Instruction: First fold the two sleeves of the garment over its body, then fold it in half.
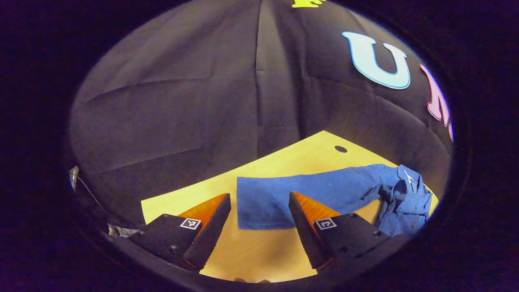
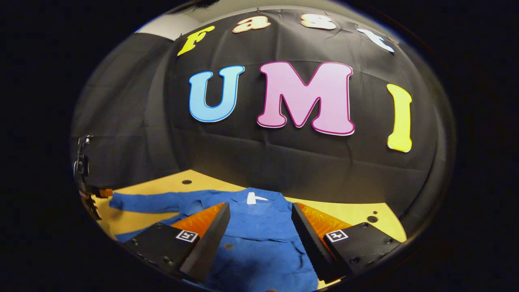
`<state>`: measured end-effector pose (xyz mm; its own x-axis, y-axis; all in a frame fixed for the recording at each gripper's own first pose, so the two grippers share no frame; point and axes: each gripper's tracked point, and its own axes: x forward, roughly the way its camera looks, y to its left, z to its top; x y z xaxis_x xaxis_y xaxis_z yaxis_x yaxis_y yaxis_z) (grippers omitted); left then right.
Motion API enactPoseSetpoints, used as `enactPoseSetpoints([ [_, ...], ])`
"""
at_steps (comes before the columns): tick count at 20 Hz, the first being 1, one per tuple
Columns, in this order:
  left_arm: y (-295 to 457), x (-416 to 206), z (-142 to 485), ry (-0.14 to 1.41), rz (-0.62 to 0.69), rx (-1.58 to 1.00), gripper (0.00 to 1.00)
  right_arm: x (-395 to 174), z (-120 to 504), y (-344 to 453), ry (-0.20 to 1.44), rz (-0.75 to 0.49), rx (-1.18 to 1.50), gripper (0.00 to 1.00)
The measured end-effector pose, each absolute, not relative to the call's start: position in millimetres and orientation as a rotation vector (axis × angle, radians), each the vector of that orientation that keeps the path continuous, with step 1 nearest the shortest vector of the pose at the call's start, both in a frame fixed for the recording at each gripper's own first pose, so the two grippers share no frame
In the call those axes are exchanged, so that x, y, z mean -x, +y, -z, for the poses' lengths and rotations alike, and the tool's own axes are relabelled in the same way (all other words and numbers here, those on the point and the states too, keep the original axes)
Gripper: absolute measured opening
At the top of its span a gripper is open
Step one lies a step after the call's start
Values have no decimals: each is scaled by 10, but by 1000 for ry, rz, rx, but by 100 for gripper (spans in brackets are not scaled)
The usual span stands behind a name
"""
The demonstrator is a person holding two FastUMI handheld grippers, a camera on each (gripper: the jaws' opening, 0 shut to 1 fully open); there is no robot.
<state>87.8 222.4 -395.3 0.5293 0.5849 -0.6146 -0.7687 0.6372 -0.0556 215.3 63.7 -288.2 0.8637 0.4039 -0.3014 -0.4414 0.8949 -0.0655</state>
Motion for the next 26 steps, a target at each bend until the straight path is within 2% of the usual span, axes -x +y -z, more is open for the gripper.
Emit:
enactPoseSetpoints([
  [2,2268,-884,4143,666,-838,339,88,-2096,2702,501,233,-425,164,98],
  [3,2265,-912,4231,691,-843,349,85,-2067,2606,453,207,-417,167,98],
  [4,2247,-944,4323,722,-836,374,88,-2030,2540,409,190,-407,168,97],
  [5,2274,-963,4286,728,-858,335,84,-1991,2504,366,184,-402,164,97],
  [7,2319,-1000,4359,753,-848,298,84,-1942,2520,311,203,-396,157,97],
  [10,2263,-1037,4274,791,-816,351,79,-1914,2643,192,250,-365,139,98],
  [12,2250,-1150,4301,781,-780,396,65,-1893,2756,151,288,-349,100,98],
  [15,2154,-1311,4322,727,-693,485,20,-1825,2878,162,336,-343,66,97],
  [16,2162,-1277,4324,719,-702,501,21,-1829,2896,161,343,-343,72,97],
  [17,2168,-1319,4302,709,-696,508,4,-1823,2904,170,342,-343,80,98],
  [21,2130,-1335,4260,692,-678,506,4,-1816,2870,134,323,-335,106,98],
  [26,1723,-1730,3592,566,-572,422,3,-1810,2878,-102,337,-285,116,98],
])
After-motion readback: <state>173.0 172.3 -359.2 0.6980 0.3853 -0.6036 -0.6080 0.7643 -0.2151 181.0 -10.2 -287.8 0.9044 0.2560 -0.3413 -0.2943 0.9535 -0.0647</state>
